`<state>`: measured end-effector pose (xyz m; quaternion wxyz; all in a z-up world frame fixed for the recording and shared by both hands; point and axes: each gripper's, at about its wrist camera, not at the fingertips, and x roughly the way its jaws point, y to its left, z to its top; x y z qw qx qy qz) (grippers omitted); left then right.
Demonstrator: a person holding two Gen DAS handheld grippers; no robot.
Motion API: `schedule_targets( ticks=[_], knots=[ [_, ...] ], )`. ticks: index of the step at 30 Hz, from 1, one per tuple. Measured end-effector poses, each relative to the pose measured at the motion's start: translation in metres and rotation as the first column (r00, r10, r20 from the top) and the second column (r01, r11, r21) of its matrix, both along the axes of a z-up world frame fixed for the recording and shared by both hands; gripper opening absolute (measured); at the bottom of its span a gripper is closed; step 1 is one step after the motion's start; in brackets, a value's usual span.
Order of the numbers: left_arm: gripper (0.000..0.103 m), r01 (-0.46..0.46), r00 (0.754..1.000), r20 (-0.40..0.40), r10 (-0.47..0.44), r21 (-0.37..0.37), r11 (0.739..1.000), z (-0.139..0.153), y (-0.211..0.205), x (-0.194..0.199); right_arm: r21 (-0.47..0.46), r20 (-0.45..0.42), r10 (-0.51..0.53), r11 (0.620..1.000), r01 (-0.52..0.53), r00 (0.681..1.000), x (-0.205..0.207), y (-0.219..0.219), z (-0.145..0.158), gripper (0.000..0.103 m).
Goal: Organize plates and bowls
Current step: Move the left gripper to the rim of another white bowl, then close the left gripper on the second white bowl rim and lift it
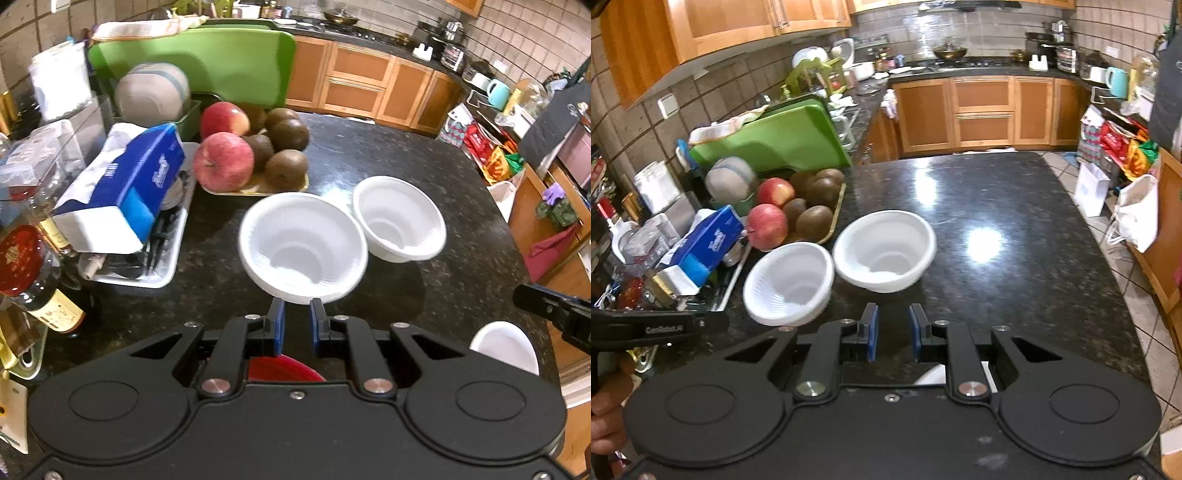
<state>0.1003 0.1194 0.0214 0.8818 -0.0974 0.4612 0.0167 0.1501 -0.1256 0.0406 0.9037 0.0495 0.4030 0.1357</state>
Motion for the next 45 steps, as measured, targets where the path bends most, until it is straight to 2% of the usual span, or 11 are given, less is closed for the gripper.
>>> schedule_targets(
  ticks=[10, 20, 35, 45],
  knots=[
    [0.021, -0.013, 1.000, -0.007, 0.014, 0.022, 1.000, -0.011, 0.026, 0.019, 0.043, -0.053, 0.059, 0.997, -0.057, 0.997, 0.023, 0.044, -0.012, 0.021],
    [0.021, 0.055, 0.998, -0.025, -0.054, 0.039, 0.998, -0.027, 0.039, 0.049, 0.082, -0.133, 0.047, 0.996, -0.036, 0.990, 0.057, 0.082, -0.045, 0.021],
    [0.021, 0.135, 0.988, -0.073, -0.133, 0.028, 0.990, -0.046, 0.050, 0.082, 0.085, -0.218, -0.013, 0.996, 0.033, 0.976, 0.100, 0.100, -0.077, 0.021],
    [0.021, 0.164, 0.983, -0.089, -0.162, 0.015, 0.986, -0.052, 0.049, 0.092, 0.060, -0.225, -0.002, 0.998, 0.016, 0.974, 0.108, 0.108, -0.086, 0.021]
  ],
)
